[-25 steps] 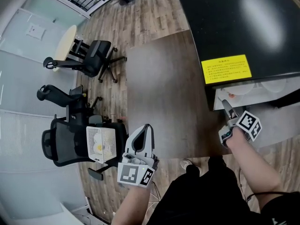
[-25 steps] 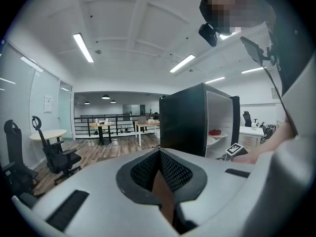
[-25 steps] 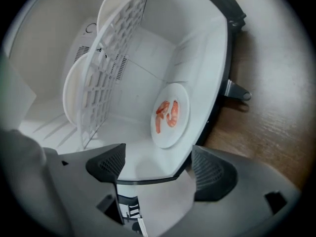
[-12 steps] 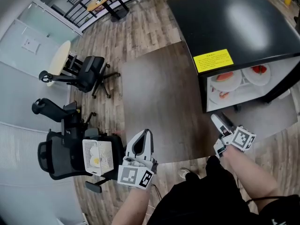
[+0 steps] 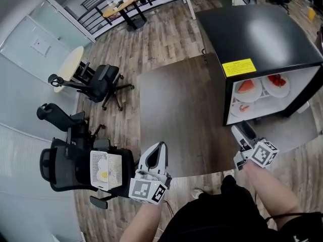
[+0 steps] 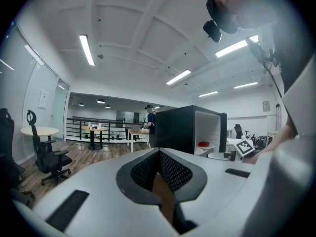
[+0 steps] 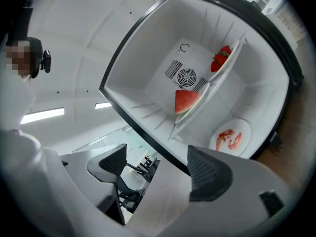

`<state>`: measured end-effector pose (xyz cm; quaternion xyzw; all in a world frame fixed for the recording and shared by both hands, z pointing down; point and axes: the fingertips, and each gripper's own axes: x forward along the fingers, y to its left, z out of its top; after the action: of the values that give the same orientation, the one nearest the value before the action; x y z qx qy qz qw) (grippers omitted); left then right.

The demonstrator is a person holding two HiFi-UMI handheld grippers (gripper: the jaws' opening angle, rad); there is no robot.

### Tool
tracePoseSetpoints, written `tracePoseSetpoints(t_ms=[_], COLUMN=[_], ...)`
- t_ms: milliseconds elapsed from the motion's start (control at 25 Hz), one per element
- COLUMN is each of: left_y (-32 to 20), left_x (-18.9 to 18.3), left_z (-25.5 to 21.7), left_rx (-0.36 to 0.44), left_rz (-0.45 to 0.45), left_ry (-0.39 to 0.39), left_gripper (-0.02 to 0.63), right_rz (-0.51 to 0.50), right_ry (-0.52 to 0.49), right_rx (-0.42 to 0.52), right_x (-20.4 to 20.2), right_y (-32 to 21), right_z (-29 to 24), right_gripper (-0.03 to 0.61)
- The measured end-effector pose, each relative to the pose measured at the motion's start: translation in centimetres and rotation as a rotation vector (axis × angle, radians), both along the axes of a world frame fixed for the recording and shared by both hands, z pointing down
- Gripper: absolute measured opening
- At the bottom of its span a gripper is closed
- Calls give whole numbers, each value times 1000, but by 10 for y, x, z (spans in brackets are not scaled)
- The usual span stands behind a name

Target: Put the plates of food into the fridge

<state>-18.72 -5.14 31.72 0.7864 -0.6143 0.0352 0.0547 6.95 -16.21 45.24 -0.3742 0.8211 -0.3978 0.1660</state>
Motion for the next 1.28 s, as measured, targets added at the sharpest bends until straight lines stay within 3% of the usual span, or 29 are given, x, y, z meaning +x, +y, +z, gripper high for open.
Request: tracePoseSetpoints(t_ms=[360, 600, 720, 1000, 1040, 1080, 1120, 1280], left_y=[32, 50, 58, 62, 62, 62, 62, 61], left_x=[-37, -51, -55, -71, -74, -76, -78, -82], left_z=[-8, -11, -11, -13, -13, -13, -15, -21], left_rx=[27, 40, 41, 61, 65, 68, 69, 73], left_rz=[-75, -108, -120, -142, -143, -144, -145, -153], left_ry=[16, 30, 38, 43, 42, 41, 40, 39], left_gripper=[3, 3, 3, 3, 3, 3, 3, 3], right_rz=[-113, -188, -197, -146, -131, -116, -106, -86], right_ry=[219, 455, 490, 560, 567, 572, 572, 581], right_rx=[157, 289, 302, 364, 368, 370, 369, 363], right_x=[-32, -54, -60, -62, -61, -60, -59, -55], right_y=[21, 40, 48, 49, 48, 47, 46, 44], right_z=[-33, -44, -45, -57, -59, -60, -61, -64], right_gripper=[397, 396, 396, 211, 153, 52, 8, 5])
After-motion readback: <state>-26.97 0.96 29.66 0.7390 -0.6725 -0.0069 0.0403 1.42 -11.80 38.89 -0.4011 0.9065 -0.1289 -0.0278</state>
